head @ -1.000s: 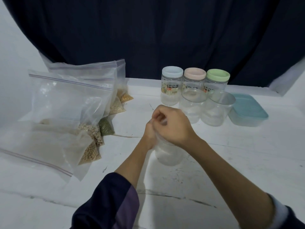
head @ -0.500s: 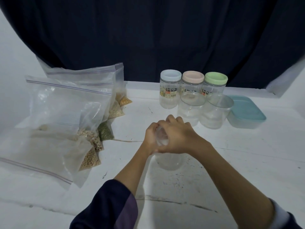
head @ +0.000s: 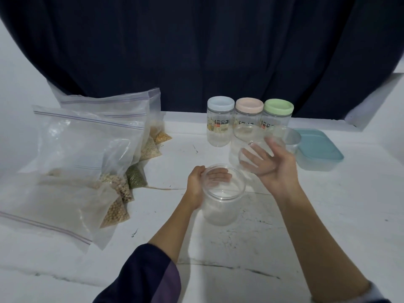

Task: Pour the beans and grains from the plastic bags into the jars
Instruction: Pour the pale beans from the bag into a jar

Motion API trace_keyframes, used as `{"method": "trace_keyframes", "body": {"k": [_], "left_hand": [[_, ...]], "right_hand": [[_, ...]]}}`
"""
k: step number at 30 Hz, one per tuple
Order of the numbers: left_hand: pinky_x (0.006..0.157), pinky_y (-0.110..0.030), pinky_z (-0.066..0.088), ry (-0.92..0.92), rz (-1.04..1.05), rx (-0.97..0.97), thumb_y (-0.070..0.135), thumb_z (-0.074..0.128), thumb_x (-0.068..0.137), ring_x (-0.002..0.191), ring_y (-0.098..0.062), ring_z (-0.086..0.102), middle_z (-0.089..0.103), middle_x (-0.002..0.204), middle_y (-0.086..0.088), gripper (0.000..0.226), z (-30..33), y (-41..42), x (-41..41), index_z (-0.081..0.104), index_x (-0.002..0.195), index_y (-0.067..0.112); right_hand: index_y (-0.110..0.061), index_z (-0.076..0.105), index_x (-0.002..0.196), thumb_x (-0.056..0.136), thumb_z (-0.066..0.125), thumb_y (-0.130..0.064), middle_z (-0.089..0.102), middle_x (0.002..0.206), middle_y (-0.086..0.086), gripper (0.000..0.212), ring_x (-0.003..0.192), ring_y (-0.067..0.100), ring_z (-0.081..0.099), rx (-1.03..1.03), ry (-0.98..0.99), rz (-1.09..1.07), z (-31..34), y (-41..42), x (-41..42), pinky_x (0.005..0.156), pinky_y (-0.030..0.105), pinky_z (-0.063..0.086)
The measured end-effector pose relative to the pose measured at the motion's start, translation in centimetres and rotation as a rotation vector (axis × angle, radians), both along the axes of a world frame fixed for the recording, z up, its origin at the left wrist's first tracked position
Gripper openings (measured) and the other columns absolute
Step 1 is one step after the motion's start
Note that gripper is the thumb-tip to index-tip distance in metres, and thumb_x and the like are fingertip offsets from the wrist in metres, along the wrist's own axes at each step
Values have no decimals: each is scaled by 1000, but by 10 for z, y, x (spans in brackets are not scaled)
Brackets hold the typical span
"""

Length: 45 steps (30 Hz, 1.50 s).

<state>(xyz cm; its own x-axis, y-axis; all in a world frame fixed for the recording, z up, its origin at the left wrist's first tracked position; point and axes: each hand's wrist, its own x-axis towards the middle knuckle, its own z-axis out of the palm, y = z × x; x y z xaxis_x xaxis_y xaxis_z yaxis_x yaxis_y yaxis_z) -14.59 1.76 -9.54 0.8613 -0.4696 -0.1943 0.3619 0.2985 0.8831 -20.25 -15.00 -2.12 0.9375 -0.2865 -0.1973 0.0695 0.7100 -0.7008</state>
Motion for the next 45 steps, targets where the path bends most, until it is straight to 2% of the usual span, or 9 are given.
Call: {"method": "trace_keyframes", "body": {"k": [3, 8, 10, 13, 19, 27, 35, 42, 45], "left_hand": [[76, -30, 46, -27, 37, 8, 24, 16, 93, 81, -25, 68, 73, 84, -17, 57, -1, -2, -3, 65, 93, -6], [74, -29, 47, -64, 108, -4, 24, 16, 94, 79, -25, 68, 73, 82, -16, 56, -5, -8, -7, 64, 92, -6], [70, -27, 50, -70, 119, -16, 23, 16, 94, 76, -23, 68, 73, 80, -15, 55, -5, -8, -9, 63, 92, -6], [63, -21, 52, -71, 138, -35, 22, 16, 94, 75, -23, 69, 73, 79, -16, 55, -4, -10, -12, 63, 92, -6], [64, -19, 51, -85, 162, -8, 22, 16, 95, 82, -21, 67, 73, 84, -12, 53, -4, -11, -15, 62, 96, -4], [92, -31, 48, -131, 292, 148, 18, 51, 93, 104, -21, 65, 71, 105, -10, 30, -2, -2, -21, 68, 110, 0], [69, -29, 45, -277, 513, 327, 12, 39, 97, 72, -16, 61, 70, 80, -5, 28, 43, 36, -25, 65, 87, 10], [66, -24, 46, -495, 677, 479, 0, 40, 95, 72, -17, 58, 68, 83, -9, 25, 87, 121, -8, 64, 92, 7], [79, -23, 48, -566, 768, 712, -7, 44, 89, 90, -22, 63, 69, 100, -15, 27, 92, 181, 3, 66, 101, 3]], "right_hand": [[-2, 40, 133, 90, 41, 13, 67, 102, 20, 45, 82, 33, 71, -218, 165, -134, -20, -14, -9, 66, 36, 58], [-3, 53, 117, 83, 53, 16, 64, 96, 26, 39, 58, 30, 64, -535, 453, -189, -59, -31, -23, 57, 31, 59], [-3, 59, 114, 82, 53, 14, 62, 101, 23, 37, 64, 29, 63, -718, 513, -177, -76, -36, -27, 51, 26, 56], [-3, 64, 117, 80, 59, 8, 61, 107, 15, 39, 95, 29, 59, -1171, 491, -172, -95, -39, -32, 70, 18, 40], [-15, 58, 129, 89, 65, -22, 44, 128, 12, 41, 121, 31, 36, -1679, 602, -78, -117, -36, -36, 96, 36, 33], [-15, 46, 138, 90, 64, -27, 39, 133, 12, 53, 123, 29, 36, -1650, 510, -161, -100, -27, -36, 96, 38, 33], [-4, 64, 114, 87, 66, -7, 55, 114, 17, 28, 109, 34, 51, -1457, -144, -444, -20, 34, -10, 92, 45, 45], [-9, 60, 115, 87, 64, -6, 48, 114, 1, 28, 107, 23, 51, -1357, -412, -134, 23, 160, 17, 88, 30, 44], [-11, 58, 118, 86, 66, -8, 41, 114, -8, 34, 111, 20, 50, -1396, -445, 82, 20, 214, 28, 92, 29, 43]]}}
